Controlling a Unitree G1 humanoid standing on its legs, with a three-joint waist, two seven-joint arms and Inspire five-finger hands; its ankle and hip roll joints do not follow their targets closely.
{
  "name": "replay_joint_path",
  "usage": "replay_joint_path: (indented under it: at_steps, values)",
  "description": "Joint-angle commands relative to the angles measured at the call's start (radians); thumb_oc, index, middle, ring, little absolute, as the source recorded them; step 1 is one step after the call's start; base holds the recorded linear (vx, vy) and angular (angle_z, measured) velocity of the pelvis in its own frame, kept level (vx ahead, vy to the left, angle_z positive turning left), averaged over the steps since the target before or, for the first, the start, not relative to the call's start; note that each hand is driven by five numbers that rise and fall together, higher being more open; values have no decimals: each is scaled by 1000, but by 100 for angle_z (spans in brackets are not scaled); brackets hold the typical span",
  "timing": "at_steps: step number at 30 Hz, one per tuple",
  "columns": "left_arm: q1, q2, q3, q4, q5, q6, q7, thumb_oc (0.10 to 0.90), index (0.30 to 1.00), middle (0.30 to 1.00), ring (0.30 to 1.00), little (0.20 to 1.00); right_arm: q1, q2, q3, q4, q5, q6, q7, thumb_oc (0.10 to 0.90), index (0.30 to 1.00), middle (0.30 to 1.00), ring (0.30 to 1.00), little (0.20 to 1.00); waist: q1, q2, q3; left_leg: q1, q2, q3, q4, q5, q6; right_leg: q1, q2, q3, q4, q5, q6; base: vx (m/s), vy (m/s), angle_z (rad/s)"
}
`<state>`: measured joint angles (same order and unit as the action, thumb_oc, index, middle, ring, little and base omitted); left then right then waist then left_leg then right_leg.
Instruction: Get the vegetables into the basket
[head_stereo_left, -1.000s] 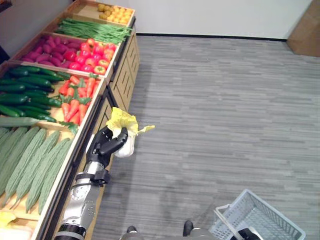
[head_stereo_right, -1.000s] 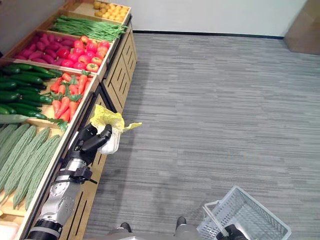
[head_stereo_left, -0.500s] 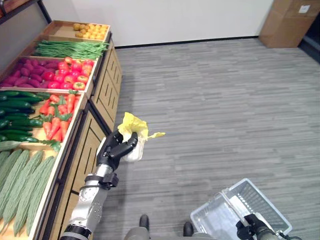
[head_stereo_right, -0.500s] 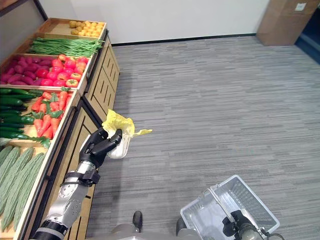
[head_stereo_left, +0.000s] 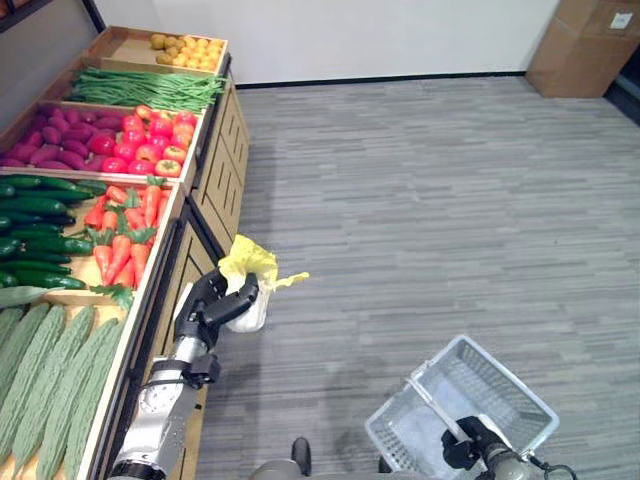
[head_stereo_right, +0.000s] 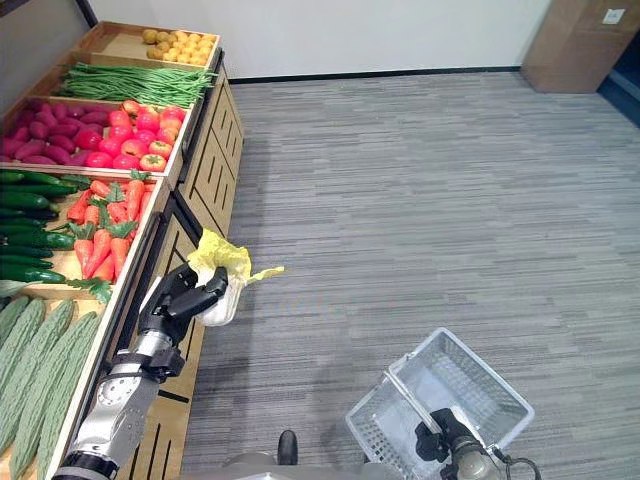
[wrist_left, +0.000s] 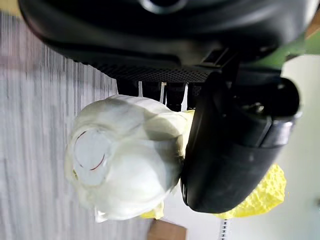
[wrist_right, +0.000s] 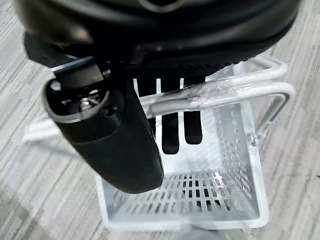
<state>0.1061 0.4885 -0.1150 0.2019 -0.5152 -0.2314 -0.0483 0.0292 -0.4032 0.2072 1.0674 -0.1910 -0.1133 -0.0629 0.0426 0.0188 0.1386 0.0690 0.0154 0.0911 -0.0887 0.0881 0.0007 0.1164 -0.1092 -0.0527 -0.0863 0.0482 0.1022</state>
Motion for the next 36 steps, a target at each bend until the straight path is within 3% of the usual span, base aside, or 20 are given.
replay_joint_path:
  at_steps: [1,3,6,8,12,16,17,29,36]
  values:
    - [-99,77,-12,-127,131,-87,-10,400,300,300,300,300,-59,-97,24,-78,-18,-42,-45,400,300,300,300,300,6,-61,-55,-4,28,5,1,-31,-32,-62,-38,-20,71,6,28,0,0,0]
    - [-127,134,-60,-142,248,-97,-3,400,300,300,300,300,-82,-159,40,-172,-50,-48,-48,400,300,300,300,300,1,-61,-59,-3,30,4,1,-32,-35,-59,-36,-22,65,8,28,-9,-19,0]
    - [-140,141,-73,-145,267,-105,5,400,300,300,300,300,-84,-169,41,-193,-54,-52,-51,400,300,300,300,300,1,-60,-59,-3,31,4,1,-31,-37,-58,-35,-23,63,8,28,-7,-14,0]
    - [-243,225,-199,-175,452,-128,31,400,300,300,300,300,-152,-238,80,-331,-64,-76,-53,400,300,300,300,300,-8,-57,-66,-4,34,7,1,-32,-42,-55,-30,-24,45,18,29,-30,-57,2]
    - [-375,291,-360,-221,557,-160,22,400,300,300,300,300,-261,-286,151,-475,-52,-108,-53,400,300,300,300,300,-19,-50,-74,4,42,16,1,-34,-47,-49,-24,-20,34,23,29,-10,-29,-2]
    - [-434,310,-438,-242,592,-171,13,400,300,300,300,300,-318,-291,175,-499,-42,-112,-57,400,300,300,300,300,-22,-47,-80,8,45,19,1,-36,-48,-46,-23,-19,31,24,30,4,-18,-5]
    - [-490,318,-504,-256,641,-180,11,400,300,300,300,300,-373,-292,200,-520,-30,-115,-66,400,300,300,300,300,-25,-46,-85,10,45,23,1,-37,-49,-45,-21,-17,28,25,31,0,0,0]
    - [-602,276,-668,-280,700,-185,-10,400,300,300,300,300,-581,-247,271,-472,-23,-96,-121,400,300,300,300,300,-16,-41,-94,14,46,24,1,-43,-50,-37,-19,-15,19,29,30,0,0,0]
    - [-636,195,-717,-205,799,-168,-1,400,300,300,300,300,-605,-194,272,-561,14,-93,-126,400,300,300,300,300,-23,-39,-91,9,45,30,1,-37,-46,-46,-20,-9,19,39,29,1,2,-2]
